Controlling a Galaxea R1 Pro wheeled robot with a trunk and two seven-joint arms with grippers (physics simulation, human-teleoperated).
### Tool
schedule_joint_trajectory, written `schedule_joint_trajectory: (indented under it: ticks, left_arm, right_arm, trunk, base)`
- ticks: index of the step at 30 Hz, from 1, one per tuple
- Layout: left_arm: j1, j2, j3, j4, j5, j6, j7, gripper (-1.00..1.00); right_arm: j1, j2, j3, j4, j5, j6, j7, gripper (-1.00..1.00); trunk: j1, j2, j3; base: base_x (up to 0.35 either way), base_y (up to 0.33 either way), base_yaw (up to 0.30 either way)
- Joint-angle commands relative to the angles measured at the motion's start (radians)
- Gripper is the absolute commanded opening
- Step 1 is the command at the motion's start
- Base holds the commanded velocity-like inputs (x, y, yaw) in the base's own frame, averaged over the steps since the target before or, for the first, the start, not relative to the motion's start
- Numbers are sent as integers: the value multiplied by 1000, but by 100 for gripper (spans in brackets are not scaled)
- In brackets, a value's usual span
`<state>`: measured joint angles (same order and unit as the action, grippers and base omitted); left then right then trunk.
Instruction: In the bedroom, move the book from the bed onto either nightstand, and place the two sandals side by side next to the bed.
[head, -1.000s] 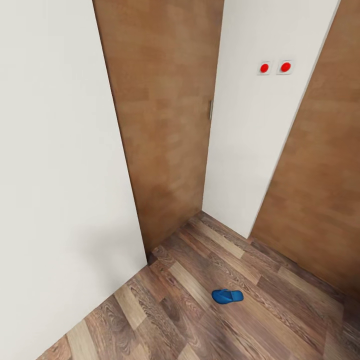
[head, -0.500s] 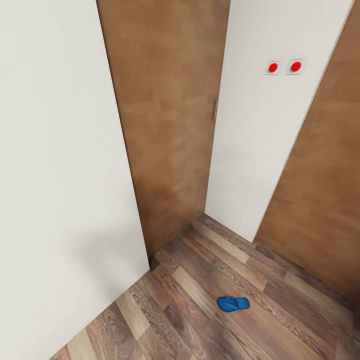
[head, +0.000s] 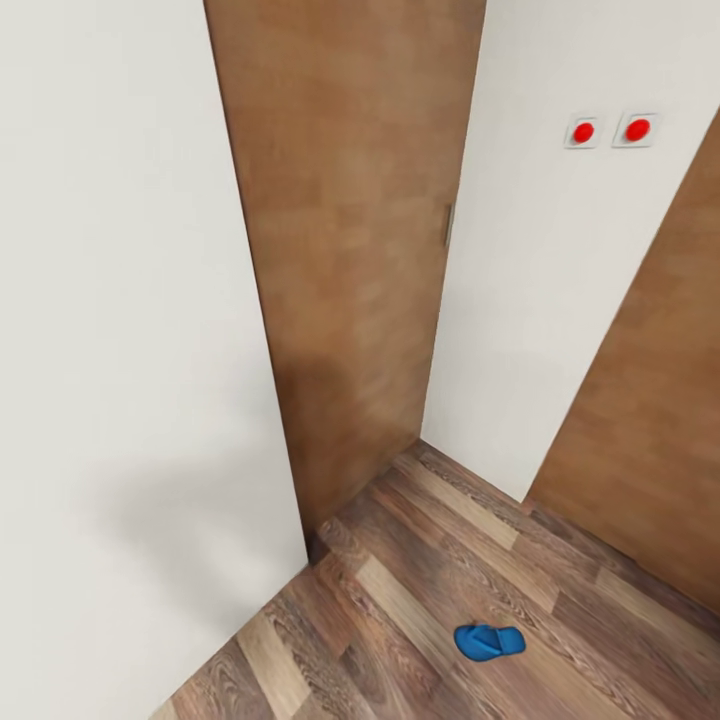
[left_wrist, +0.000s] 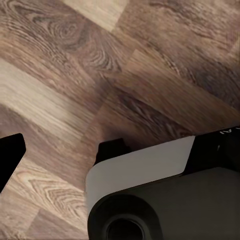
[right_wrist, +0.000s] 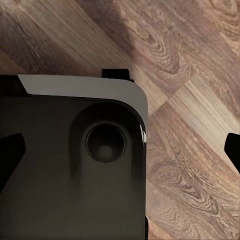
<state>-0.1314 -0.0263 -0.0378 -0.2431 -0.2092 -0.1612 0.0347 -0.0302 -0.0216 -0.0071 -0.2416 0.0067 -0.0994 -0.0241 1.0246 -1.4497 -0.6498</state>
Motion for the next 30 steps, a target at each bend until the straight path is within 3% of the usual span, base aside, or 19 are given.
schedule_joint_trajectory:
  ticks: [1,20,30]
  left_arm:
    - [-1,0,-4,1,-6,-3,4,100]
    - [-1,0,-4,1,-6,-3,4,100]
    - [-1,-1,-4,1,-6,-3,4,100]
  right_arm:
    - [0,0,-1,1,1,-3,-2,100]
    - [0,0,-1,1,0,-3,-2,100]
    - [0,0,0,1,0,-3,-2,100]
  trunk:
    - [0,0,-1]
    - [0,0,-1]
    - [0,0,-1]
  base:
    - [222,37,0]
    - [274,-30,0]
    - [45,-138,0]
